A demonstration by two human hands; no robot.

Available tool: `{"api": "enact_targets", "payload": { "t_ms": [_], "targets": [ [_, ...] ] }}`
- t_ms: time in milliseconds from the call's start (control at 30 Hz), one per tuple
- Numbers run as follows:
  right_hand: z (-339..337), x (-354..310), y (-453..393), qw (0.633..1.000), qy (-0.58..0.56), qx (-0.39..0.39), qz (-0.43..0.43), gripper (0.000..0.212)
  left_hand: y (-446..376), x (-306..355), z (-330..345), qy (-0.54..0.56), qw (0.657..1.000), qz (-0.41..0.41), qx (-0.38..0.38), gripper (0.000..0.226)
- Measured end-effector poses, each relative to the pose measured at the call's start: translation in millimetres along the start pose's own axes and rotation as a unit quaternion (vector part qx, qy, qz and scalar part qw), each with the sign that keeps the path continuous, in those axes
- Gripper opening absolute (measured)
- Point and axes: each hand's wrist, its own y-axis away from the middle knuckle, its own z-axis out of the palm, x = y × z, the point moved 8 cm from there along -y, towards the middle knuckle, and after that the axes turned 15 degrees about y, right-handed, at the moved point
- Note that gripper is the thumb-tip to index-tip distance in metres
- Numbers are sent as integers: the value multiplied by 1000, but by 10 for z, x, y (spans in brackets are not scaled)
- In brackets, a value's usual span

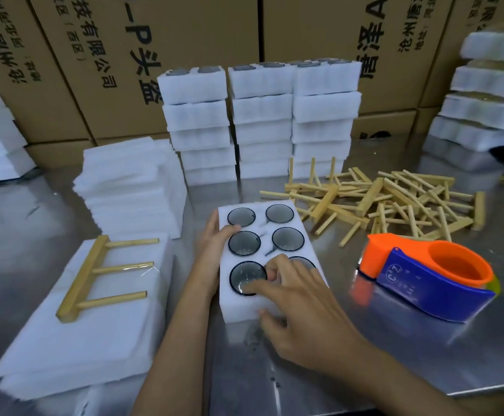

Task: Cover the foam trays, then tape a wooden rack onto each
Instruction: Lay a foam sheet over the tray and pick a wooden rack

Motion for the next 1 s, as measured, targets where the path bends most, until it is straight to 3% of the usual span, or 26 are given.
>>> {"api": "enact_targets", "payload": {
  "t_ms": [100, 233, 367, 533, 667, 833, 1000],
  "targets": [
    [-105, 260, -65, 992, -97, 35, 76, 41, -13, -30, 2, 10, 1000, -14, -17, 35],
    [-222, 712, -233, 986, -44, 72, 146, 34, 24, -73, -25, 13, 999, -38, 14, 49],
    [-266, 1236, -647, 977, -44, 30, 208, 35, 30, -111, -45, -19, 998, -47, 45, 59],
    [-129, 1599, -1076, 967, -3, -91, 238, 35, 59, -33, -56, -34, 996, -28, 77, 53],
    [-119, 1235, -1335, 983, -7, -67, 172, 36, 56, 29, -108, -21, 994, 3, 111, 30],
    [-283, 252, -1968, 999, -39, 3, 27, 43, 73, 219, -268, 69, 982, 55, 168, 17],
    [-51, -496, -2575, 993, -14, -81, -79, 71, 66, 262, -346, 90, 979, 58, 173, 22]
  ]
}}
